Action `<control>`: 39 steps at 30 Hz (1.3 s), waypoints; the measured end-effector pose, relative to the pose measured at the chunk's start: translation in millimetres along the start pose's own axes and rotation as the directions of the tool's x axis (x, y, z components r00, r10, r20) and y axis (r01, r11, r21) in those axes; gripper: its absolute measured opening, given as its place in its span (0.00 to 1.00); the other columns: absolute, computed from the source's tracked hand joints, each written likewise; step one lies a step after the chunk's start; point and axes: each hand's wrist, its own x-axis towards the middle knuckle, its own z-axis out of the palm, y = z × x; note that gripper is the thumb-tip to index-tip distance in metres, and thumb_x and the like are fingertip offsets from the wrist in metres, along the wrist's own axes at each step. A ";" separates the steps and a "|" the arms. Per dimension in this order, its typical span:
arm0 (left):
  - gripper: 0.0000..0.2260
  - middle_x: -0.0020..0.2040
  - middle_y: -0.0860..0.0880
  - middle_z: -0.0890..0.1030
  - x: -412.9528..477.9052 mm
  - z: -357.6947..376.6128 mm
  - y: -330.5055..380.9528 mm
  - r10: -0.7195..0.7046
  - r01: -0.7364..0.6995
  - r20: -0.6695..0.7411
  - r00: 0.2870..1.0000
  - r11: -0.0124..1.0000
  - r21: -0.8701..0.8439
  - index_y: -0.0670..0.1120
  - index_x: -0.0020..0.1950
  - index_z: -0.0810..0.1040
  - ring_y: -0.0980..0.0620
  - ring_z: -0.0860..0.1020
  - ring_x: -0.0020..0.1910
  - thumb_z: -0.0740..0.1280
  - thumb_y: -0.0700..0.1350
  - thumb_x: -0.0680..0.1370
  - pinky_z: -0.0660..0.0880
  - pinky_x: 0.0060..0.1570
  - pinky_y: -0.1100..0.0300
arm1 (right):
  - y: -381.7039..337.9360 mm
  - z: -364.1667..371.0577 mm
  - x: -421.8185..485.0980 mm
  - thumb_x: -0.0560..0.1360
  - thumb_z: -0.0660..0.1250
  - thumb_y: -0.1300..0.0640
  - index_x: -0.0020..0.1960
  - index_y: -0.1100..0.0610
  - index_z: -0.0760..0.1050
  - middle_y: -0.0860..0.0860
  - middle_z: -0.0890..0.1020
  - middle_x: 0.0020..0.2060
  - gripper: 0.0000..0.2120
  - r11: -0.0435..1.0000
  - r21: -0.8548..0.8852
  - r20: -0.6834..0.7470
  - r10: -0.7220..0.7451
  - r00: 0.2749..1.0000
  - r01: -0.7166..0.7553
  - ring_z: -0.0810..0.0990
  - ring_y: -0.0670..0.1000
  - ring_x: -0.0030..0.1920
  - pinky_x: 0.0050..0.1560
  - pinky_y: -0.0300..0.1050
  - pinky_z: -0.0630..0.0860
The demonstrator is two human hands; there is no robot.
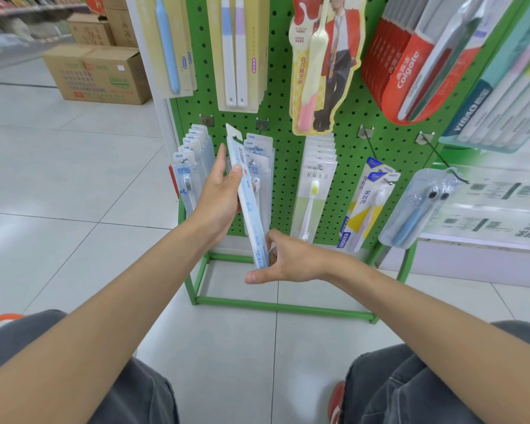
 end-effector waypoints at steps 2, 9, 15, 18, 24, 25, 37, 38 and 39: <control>0.21 0.68 0.53 0.76 -0.1 0.1 0.4 0.016 -0.015 -0.019 1.000 1.000 0.025 0.60 0.78 0.60 0.47 0.77 0.65 0.52 0.44 0.86 0.71 0.68 0.45 | -0.2 0.2 1.0 0.65 0.76 0.37 0.56 0.54 0.67 0.49 0.76 0.43 0.31 1.000 0.004 -0.027 -0.022 0.999 0.022 0.75 0.49 0.41 0.41 0.45 0.71; 0.17 0.60 0.51 0.81 -4.7 0.8 4.1 -0.005 0.007 -0.101 0.995 1.000 0.026 0.60 0.63 0.74 0.47 0.80 0.61 0.51 0.44 0.86 0.75 0.63 0.45 | 2.0 1.8 5.9 0.66 0.78 0.42 0.54 0.51 0.80 0.43 0.84 0.43 0.21 0.980 0.162 -0.131 -0.096 0.987 0.117 0.81 0.43 0.39 0.44 0.40 0.78; 0.14 0.60 0.49 0.81 -3.3 -3.7 1.6 -0.157 0.153 -0.175 0.972 0.988 -0.037 0.51 0.64 0.74 0.48 0.80 0.59 0.51 0.43 0.86 0.75 0.62 0.44 | 0.8 -6.4 4.1 0.73 0.73 0.45 0.50 0.48 0.82 0.37 0.83 0.35 0.09 0.980 0.159 -0.082 -0.111 0.990 0.123 0.79 0.38 0.32 0.34 0.32 0.72; 0.14 0.61 0.47 0.80 -5.2 -4.4 -0.6 -0.212 0.203 -0.187 0.959 0.977 -0.069 0.50 0.66 0.73 0.46 0.79 0.60 0.52 0.42 0.85 0.74 0.63 0.42 | 2.3 -9.2 3.3 0.75 0.70 0.43 0.51 0.56 0.82 0.53 0.82 0.37 0.16 0.987 0.145 0.001 -0.073 0.997 0.072 0.69 0.46 0.26 0.28 0.36 0.66; 0.15 0.60 0.46 0.81 -10.0 -0.9 -1.4 -0.285 0.270 -0.215 0.934 0.958 -0.096 0.48 0.68 0.72 0.46 0.80 0.55 0.52 0.49 0.86 0.74 0.61 0.46 | 5.7 -9.5 2.5 0.79 0.64 0.42 0.42 0.60 0.77 0.56 0.78 0.31 0.21 0.999 0.039 0.017 -0.028 0.999 0.027 0.71 0.47 0.28 0.37 0.41 0.68; 0.15 0.56 0.47 0.81 -10.2 -0.7 -1.3 -0.297 0.281 -0.215 0.930 0.954 -0.101 0.48 0.67 0.72 0.47 0.80 0.51 0.52 0.50 0.86 0.75 0.57 0.48 | 6.0 -11.4 2.7 0.79 0.64 0.42 0.38 0.59 0.74 0.54 0.77 0.28 0.21 0.999 0.043 -0.005 -0.025 1.000 0.025 0.71 0.48 0.29 0.38 0.42 0.67; 0.15 0.48 0.45 0.82 -15.2 -1.6 -14.5 -0.461 0.473 -0.141 0.876 0.879 0.062 0.49 0.52 0.76 0.46 0.79 0.45 0.51 0.52 0.85 0.73 0.52 0.51 | -4.7 -24.0 8.8 0.77 0.69 0.49 0.67 0.52 0.68 0.55 0.82 0.50 0.22 0.976 0.199 -0.287 -0.032 0.957 0.093 0.81 0.45 0.38 0.40 0.41 0.72; 0.16 0.45 0.46 0.81 -15.7 -1.0 -16.2 -0.468 0.480 -0.128 0.874 0.874 0.080 0.49 0.50 0.76 0.47 0.79 0.43 0.51 0.52 0.85 0.72 0.50 0.52 | -5.2 -24.0 9.4 0.76 0.70 0.49 0.68 0.52 0.67 0.55 0.82 0.50 0.23 0.973 0.209 -0.297 -0.029 0.954 0.095 0.81 0.46 0.38 0.40 0.41 0.72; 0.16 0.44 0.46 0.81 -16.5 -0.9 -17.5 -0.479 0.488 -0.101 0.872 0.866 0.109 0.49 0.49 0.76 0.47 0.79 0.42 0.51 0.52 0.85 0.73 0.49 0.53 | -5.4 -24.0 10.0 0.76 0.70 0.50 0.68 0.52 0.66 0.54 0.82 0.49 0.24 0.971 0.217 -0.307 -0.028 0.951 0.098 0.81 0.46 0.38 0.39 0.41 0.72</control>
